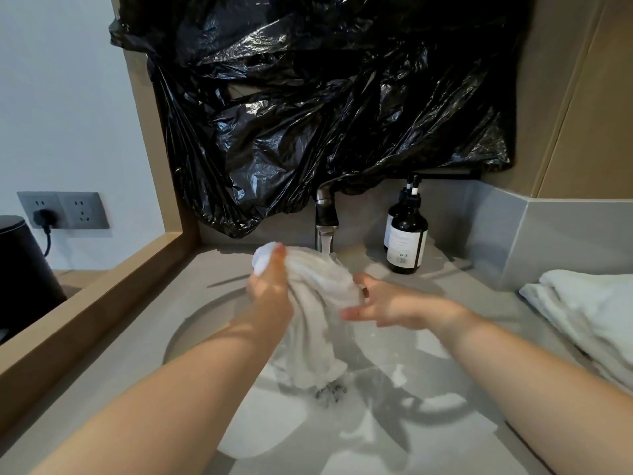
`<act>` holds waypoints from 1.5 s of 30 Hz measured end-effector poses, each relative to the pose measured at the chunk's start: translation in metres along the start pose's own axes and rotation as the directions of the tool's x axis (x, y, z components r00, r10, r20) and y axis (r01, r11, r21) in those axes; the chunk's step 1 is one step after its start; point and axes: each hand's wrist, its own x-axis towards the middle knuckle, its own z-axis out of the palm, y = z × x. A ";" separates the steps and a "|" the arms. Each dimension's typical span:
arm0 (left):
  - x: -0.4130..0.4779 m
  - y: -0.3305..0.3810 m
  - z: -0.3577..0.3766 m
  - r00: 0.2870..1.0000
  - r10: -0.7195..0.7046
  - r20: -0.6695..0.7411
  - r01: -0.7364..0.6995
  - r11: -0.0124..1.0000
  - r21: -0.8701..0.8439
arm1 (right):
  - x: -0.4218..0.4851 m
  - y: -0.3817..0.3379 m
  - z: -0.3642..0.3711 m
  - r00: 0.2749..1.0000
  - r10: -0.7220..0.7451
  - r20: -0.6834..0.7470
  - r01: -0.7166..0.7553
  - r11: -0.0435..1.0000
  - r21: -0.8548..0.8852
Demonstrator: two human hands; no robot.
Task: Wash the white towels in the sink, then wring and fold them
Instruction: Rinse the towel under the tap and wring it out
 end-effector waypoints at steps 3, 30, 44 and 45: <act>0.006 -0.007 -0.012 0.983 -0.183 0.019 0.184 0.983 -0.010 | 0.008 0.009 0.009 0.972 -0.113 -0.206 0.115 0.993 -0.003; -0.035 0.011 -0.018 0.651 -0.015 0.759 -0.611 0.584 0.535 | -0.021 -0.024 -0.038 0.999 -0.021 0.049 0.011 0.979 0.205; -0.051 0.020 -0.008 0.582 0.048 0.812 -0.813 0.019 0.582 | -0.022 0.003 -0.046 0.875 -0.148 0.461 0.081 0.984 0.162; -0.053 0.021 -0.008 0.585 0.030 0.810 -0.809 -0.041 0.586 | -0.022 0.003 -0.045 0.871 -0.108 0.479 0.079 0.994 0.080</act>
